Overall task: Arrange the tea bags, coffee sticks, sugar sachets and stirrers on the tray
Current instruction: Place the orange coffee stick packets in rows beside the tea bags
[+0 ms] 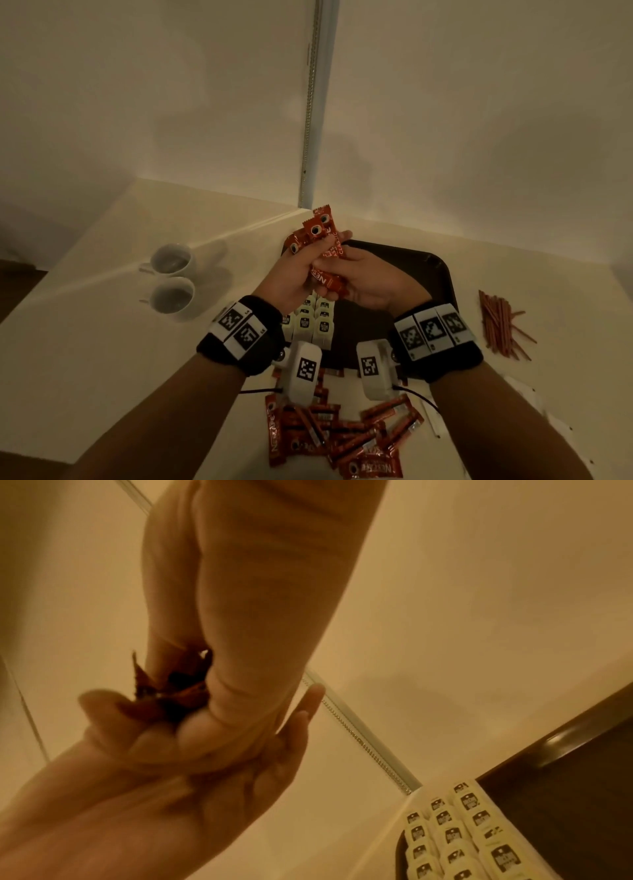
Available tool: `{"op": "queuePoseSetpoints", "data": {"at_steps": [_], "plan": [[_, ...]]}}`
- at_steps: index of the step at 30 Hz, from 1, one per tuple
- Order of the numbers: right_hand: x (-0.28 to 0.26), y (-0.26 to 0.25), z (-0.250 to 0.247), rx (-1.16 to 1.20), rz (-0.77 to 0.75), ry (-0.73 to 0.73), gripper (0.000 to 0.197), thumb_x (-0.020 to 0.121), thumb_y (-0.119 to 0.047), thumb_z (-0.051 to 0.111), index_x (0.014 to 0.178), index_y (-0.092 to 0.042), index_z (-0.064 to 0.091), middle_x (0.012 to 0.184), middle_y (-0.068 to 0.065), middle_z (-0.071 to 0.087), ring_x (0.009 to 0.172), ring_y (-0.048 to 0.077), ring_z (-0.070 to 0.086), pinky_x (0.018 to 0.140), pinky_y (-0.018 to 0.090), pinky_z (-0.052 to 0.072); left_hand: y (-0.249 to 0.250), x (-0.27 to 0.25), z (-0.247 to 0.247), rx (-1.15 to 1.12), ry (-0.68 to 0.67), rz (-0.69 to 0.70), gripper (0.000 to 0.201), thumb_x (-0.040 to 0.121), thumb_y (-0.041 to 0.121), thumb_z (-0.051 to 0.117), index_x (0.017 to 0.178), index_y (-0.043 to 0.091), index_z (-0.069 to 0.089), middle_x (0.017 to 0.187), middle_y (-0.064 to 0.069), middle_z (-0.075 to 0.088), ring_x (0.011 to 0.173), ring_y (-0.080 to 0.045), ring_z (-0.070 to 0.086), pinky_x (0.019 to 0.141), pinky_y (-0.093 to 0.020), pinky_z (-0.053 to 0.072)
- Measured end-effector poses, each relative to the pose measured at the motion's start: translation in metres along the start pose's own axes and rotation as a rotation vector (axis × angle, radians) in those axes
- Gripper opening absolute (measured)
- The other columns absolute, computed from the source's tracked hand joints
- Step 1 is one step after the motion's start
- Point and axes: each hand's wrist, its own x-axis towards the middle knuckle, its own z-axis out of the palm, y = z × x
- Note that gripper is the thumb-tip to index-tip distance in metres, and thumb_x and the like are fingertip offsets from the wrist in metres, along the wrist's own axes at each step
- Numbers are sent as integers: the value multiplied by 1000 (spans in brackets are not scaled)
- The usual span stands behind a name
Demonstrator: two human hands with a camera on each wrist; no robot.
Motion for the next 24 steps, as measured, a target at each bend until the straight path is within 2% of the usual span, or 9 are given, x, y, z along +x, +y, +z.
{"op": "queuePoseSetpoints", "data": {"at_steps": [4, 6, 9, 11, 14, 16, 18, 20, 24], "plan": [[0, 4, -10, 75, 20, 78, 24, 87, -19, 59, 109, -11, 54, 94, 7, 63, 75, 14, 66, 67, 23, 57, 6, 9, 3, -124, 92, 58, 23, 96, 20, 47, 114, 10, 58, 113, -5, 70, 111, -20, 63, 99, -41, 47], [-1, 10, -20, -162, -43, 145, 40, 78, -29, 67, 114, -19, 51, 108, 3, 61, 95, 16, 64, 79, 26, 56, 13, 15, 2, -201, 147, 99, 19, 98, 17, 46, 110, 6, 56, 98, -5, 72, 98, -20, 67, 93, -42, 51], [-2, 13, -31, -532, -313, 361, 80, 63, -38, 81, 129, -33, 35, 126, -10, 47, 117, 3, 47, 91, 14, 41, 23, 23, 2, -214, 172, 64, 5, 94, 10, 52, 96, 10, 57, 79, -4, 64, 69, -19, 66, 75, -37, 55], [0, 6, -34, -699, -495, 323, 107, 53, -43, 87, 137, -41, 20, 140, -12, 30, 130, 1, 30, 104, 18, 29, 24, 25, 5, -75, 123, -39, 11, 91, 6, 57, 101, 9, 59, 83, -6, 63, 64, -19, 63, 70, -35, 55], [6, -12, -33, -1101, -522, 152, 127, 45, -52, 87, 142, -48, 6, 149, -16, 8, 141, 11, 5, 115, 38, 12, 18, 26, 11, 90, 23, -151, 23, 89, 1, 58, 111, 5, 61, 99, -12, 69, 85, -25, 68, 72, -32, 57], [13, -16, -33, -1309, -476, 74, 123, 45, -54, 85, 143, -47, 11, 150, -13, 10, 142, 13, 1, 114, 39, 7, 13, 26, 17, 93, 0, -180, 21, 91, -2, 51, 108, 7, 59, 102, -10, 68, 91, -19, 69, 73, -30, 56], [18, -14, -38, -1383, -471, 47, 107, 49, -49, 83, 140, -41, 27, 141, -8, 28, 135, 16, 16, 114, 40, 21, 10, 26, 19, 57, 19, -227, 20, 93, -2, 45, 100, 11, 58, 94, -6, 67, 80, -11, 69, 68, -25, 55], [22, -12, -44, -1353, -484, 68, 90, 54, -43, 82, 133, -32, 41, 125, -8, 39, 119, 13, 29, 103, 38, 38, 9, 27, 18, -10, 43, -294, 18, 93, 2, 46, 96, 11, 61, 83, -4, 70, 72, -10, 69, 65, -24, 54], [25, -7, -50, -1254, -484, 80, 87, 54, -43, 85, 130, -27, 45, 123, -8, 37, 115, 9, 31, 101, 27, 39, 11, 28, 14, -113, 16, -393, 19, 92, 10, 49, 104, 6, 63, 91, -9, 69, 79, -15, 69, 66, -26, 55]]}}
